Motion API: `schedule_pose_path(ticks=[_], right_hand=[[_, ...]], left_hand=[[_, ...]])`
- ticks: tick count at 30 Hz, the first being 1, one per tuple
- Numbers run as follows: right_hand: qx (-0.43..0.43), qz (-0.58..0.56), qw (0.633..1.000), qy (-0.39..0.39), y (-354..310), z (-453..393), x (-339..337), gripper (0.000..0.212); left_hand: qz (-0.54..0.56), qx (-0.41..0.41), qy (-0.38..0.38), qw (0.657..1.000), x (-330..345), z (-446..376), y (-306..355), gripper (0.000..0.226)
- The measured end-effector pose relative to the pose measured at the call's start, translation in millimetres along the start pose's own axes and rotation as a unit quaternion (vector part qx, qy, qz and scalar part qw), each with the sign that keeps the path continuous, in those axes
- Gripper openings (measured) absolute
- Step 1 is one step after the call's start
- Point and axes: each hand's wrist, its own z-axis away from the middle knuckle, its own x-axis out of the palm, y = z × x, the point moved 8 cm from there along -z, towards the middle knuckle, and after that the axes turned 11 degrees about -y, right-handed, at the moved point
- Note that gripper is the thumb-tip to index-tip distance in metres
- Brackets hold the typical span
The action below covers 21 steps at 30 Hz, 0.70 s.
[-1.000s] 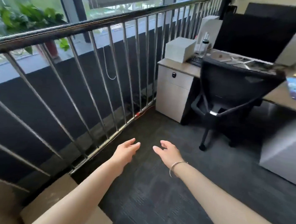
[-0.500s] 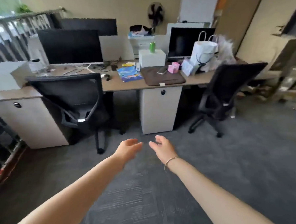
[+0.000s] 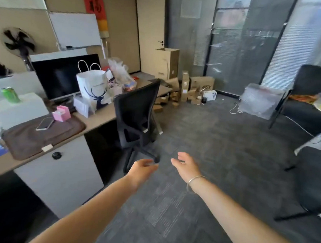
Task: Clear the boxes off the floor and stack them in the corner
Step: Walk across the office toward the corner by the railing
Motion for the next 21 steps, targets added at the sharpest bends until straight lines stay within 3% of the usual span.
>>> schedule_pose_path(ticks=[5, 14, 21], right_hand=[[0.011, -0.017, 0.999, 0.051, -18.0, -75.8, -63.1, 0.051], [0.024, -0.025, 0.998, 0.059, -23.7, -204.4, -135.9, 0.051], [0.044, -0.037, 0.996, 0.073, 4.2, -326.5, -238.0, 0.051]], left_hand=[[0.006, 0.017, -0.037, 0.999, 8.5, -98.5, 64.7, 0.054], [0.012, 0.001, -0.058, 0.998, 22.9, -248.7, 120.3, 0.049], [-0.003, -0.003, -0.066, 0.998, 77.6, -395.6, 179.8, 0.046]])
